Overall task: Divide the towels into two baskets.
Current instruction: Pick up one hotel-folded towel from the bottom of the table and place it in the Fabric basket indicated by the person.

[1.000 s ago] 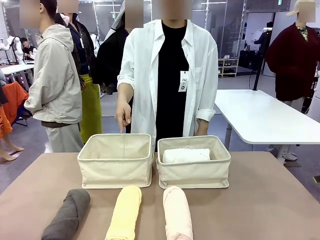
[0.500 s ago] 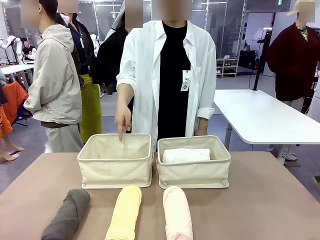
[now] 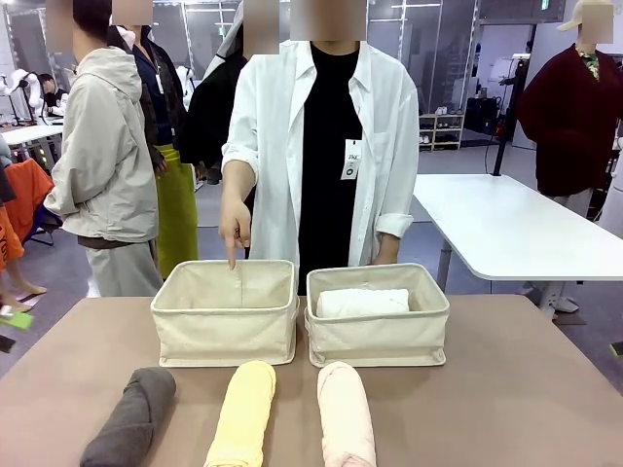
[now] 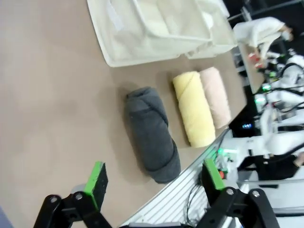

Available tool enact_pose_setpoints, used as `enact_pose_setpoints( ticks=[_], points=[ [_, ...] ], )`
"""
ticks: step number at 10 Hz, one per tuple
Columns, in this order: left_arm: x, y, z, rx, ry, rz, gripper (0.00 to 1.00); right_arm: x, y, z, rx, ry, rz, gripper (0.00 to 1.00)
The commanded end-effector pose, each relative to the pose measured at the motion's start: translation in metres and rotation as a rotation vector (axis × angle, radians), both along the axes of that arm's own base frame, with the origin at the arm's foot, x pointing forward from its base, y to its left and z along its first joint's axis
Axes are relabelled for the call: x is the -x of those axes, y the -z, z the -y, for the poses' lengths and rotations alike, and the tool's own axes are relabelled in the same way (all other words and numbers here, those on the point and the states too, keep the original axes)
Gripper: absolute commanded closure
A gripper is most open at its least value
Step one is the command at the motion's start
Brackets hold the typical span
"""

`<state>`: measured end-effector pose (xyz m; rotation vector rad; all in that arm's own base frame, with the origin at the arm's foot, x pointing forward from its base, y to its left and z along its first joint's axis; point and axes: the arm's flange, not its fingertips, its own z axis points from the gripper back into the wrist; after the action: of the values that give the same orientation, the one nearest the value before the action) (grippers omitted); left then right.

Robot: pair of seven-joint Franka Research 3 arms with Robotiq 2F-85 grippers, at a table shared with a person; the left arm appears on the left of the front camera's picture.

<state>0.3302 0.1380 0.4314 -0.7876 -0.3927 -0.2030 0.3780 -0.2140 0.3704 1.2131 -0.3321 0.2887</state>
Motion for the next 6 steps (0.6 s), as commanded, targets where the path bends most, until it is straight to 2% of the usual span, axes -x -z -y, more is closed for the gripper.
enact_pose_setpoints(
  ticks=[1,2,6],
  points=[
    [0.002,-0.002,0.041,-0.123,-0.006,-0.071,0.00,0.002,0.000,-0.003,-0.001,0.018,0.025,0.00],
    [0.000,-0.003,0.058,-0.184,-0.006,-0.061,0.00,0.002,0.000,-0.003,-0.001,0.018,0.025,0.00],
    [0.001,0.014,0.120,-0.353,-0.002,-0.111,0.00,0.002,0.000,-0.003,-0.001,0.018,0.025,0.00]
  ],
)
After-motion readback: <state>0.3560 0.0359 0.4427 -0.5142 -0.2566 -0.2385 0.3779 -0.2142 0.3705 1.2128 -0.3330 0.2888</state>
